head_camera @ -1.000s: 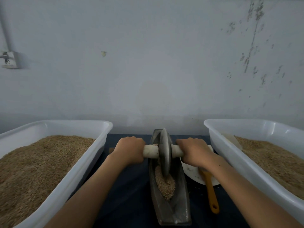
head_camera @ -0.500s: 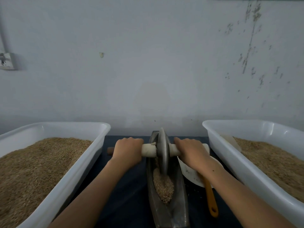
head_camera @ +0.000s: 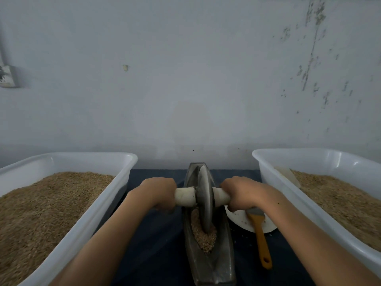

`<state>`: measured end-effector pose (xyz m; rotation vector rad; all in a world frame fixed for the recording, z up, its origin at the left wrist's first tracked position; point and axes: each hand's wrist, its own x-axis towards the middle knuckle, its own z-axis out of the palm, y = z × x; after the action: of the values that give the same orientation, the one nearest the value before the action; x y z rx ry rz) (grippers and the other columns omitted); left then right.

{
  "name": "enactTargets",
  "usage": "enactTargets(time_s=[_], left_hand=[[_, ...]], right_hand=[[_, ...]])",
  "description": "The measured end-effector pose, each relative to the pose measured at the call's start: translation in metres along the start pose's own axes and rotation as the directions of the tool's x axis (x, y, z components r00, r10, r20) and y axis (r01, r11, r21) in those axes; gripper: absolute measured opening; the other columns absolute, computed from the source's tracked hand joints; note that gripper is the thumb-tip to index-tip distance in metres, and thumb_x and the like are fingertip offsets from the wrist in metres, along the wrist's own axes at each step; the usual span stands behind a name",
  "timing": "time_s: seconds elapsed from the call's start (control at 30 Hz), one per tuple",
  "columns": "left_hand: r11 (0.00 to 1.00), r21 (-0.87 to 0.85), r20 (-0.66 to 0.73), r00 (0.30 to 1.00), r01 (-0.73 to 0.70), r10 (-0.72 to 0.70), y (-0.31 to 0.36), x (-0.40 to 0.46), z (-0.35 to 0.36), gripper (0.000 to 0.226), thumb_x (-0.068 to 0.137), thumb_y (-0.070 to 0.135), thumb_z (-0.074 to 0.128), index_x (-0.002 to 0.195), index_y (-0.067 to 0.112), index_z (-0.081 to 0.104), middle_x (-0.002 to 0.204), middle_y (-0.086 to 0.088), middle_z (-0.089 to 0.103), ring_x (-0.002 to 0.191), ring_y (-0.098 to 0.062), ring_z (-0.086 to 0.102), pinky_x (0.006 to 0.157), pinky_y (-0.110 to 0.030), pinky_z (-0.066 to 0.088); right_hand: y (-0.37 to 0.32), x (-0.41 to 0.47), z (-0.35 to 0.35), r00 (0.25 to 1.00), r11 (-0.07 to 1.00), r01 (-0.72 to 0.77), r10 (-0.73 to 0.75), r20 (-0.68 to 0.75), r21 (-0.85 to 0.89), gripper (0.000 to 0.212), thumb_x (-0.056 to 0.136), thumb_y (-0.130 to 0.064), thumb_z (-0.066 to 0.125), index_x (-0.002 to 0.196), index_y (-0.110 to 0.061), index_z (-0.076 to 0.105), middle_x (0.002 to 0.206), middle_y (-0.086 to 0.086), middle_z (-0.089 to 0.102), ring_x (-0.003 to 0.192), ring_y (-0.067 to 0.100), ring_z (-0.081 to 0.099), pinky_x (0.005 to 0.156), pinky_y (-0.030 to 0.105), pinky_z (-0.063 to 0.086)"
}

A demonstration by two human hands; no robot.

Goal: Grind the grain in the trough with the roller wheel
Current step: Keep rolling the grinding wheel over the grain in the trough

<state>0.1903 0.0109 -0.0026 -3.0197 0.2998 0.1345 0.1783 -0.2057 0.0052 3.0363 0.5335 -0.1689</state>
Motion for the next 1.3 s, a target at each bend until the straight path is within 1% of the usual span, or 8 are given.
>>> enactTargets(time_s=[0.17,0.3,0.5,0.67,0.9,1.0,1.17,1.3], left_hand=[[0.995,0.082,-0.348,0.937,0.052,-0.021,0.005,0.005,0.01,0.028,0.084,0.027,0.059,0.112,0.022,0.055,0.107,-0.001,0.062,0.097,-0.021,0.059,0.071,-0.03,0.038],[0.997,0.067,-0.443,0.896,0.042,-0.008,0.006,0.004,0.014,0.024,0.087,0.027,0.057,0.11,0.023,0.055,0.105,0.0,0.062,0.095,-0.02,0.059,0.072,-0.029,0.038],[1.0,0.029,-0.078,0.997,-0.007,0.009,-0.002,0.001,0.003,0.037,0.077,0.03,0.069,0.11,0.018,0.059,0.103,-0.002,0.065,0.091,-0.019,0.062,0.072,-0.029,0.045],[1.0,-0.011,0.088,0.996,-0.017,0.018,-0.001,-0.001,-0.001,0.025,0.072,0.028,0.072,0.092,0.013,0.069,0.069,0.002,0.066,0.067,-0.014,0.063,0.06,-0.025,0.044],[0.997,0.027,-0.354,0.934,0.068,-0.054,0.005,0.003,0.011,0.022,0.084,0.028,0.058,0.105,0.021,0.056,0.101,0.0,0.062,0.092,-0.021,0.06,0.069,-0.029,0.038],[0.997,0.046,-0.443,0.896,0.063,-0.037,0.006,0.003,0.014,0.022,0.085,0.026,0.056,0.106,0.023,0.056,0.103,-0.001,0.062,0.095,-0.022,0.059,0.069,-0.029,0.036],[0.999,0.035,-0.135,0.991,-0.006,0.011,-0.002,0.004,0.003,0.037,0.079,0.032,0.068,0.113,0.021,0.058,0.105,0.0,0.064,0.093,-0.019,0.061,0.075,-0.03,0.044],[0.999,-0.046,0.069,0.997,-0.022,0.025,-0.004,0.001,0.0,0.018,0.071,0.029,0.073,0.083,0.022,0.062,0.066,0.007,0.063,0.061,-0.009,0.06,0.06,-0.024,0.044]], right_hand=[[-0.001,0.01,0.013,0.96,0.997,-0.043,0.022,-0.279,-0.069,0.017,0.087,-0.012,0.053,0.093,-0.021,0.04,0.1,0.006,0.06,0.084,0.024,0.056,0.062,0.03,0.032],[-0.001,0.012,0.023,0.916,0.996,-0.057,0.028,-0.401,-0.061,0.017,0.09,-0.013,0.05,0.093,-0.021,0.034,0.098,0.006,0.06,0.088,0.028,0.058,0.066,0.033,0.034],[-0.004,0.002,0.003,0.992,0.995,-0.029,0.016,-0.129,-0.099,0.021,0.084,-0.012,0.059,0.103,-0.017,0.052,0.097,0.004,0.059,0.08,0.021,0.056,0.056,0.027,0.034],[-0.001,-0.002,-0.002,0.998,1.0,-0.027,0.026,0.057,0.011,0.024,0.082,-0.015,0.066,0.104,-0.013,0.057,0.094,0.006,0.064,0.082,0.021,0.064,0.061,0.027,0.047],[-0.007,0.012,0.017,0.914,0.992,-0.101,0.064,-0.4,-0.072,0.018,0.09,-0.014,0.052,0.108,-0.018,0.048,0.104,0.005,0.062,0.094,0.027,0.06,0.07,0.033,0.039],[-0.006,0.013,0.02,0.905,0.994,-0.105,0.077,-0.419,-0.044,0.019,0.091,-0.014,0.053,0.108,-0.018,0.046,0.103,0.004,0.063,0.094,0.026,0.06,0.071,0.032,0.04],[-0.004,0.005,0.006,0.982,0.992,-0.051,0.028,-0.189,-0.116,0.021,0.085,-0.013,0.059,0.105,-0.017,0.052,0.098,0.004,0.06,0.08,0.021,0.055,0.061,0.027,0.035],[-0.001,-0.001,-0.001,1.0,0.999,-0.027,0.027,0.008,-0.018,0.019,0.08,-0.017,0.067,0.095,-0.014,0.056,0.084,0.002,0.061,0.068,0.016,0.056,0.051,0.023,0.037]])
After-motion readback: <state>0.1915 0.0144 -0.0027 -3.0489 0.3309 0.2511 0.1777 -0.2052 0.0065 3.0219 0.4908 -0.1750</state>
